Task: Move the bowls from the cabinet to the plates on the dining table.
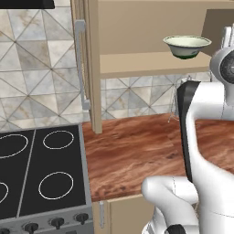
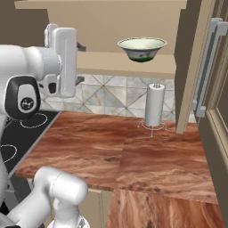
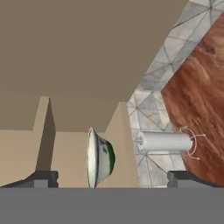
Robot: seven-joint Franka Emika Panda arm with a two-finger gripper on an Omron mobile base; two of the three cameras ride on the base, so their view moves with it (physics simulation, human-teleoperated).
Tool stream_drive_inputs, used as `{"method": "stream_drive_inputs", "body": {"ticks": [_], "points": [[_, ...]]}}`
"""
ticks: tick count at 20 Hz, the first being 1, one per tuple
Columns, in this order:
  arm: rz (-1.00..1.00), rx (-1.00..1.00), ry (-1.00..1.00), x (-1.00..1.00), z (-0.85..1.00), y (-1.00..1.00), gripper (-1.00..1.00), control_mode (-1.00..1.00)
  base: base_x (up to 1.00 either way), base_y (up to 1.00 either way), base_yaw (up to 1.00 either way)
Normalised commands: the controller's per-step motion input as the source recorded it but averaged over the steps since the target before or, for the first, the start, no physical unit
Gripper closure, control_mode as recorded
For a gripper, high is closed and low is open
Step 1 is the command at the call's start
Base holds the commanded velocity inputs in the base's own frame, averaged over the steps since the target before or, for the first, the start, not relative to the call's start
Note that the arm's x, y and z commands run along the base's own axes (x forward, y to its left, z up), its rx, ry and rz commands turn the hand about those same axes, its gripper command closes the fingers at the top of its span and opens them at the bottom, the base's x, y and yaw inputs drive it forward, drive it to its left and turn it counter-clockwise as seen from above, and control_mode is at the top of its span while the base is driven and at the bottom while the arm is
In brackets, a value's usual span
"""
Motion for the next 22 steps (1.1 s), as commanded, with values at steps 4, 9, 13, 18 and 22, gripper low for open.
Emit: {"method": "stream_drive_inputs", "body": {"ticks": [4,9,13,18,22], "points": [[0.00,0.04,-0.07,0.35,0.00,0.00,-1.00,-1.00,0.00,0.00,0.00],[0.00,0.03,-0.04,0.37,-0.01,0.00,-1.00,-1.00,0.00,0.00,0.00],[0.00,0.00,0.04,0.43,0.00,0.00,-1.00,-1.00,0.00,0.00,0.00],[0.00,0.00,0.02,0.41,0.00,0.01,-1.00,-1.00,0.00,0.00,0.00],[0.00,-0.01,-0.02,0.35,-0.03,0.03,-1.00,-1.00,0.00,0.00,0.00]]}}
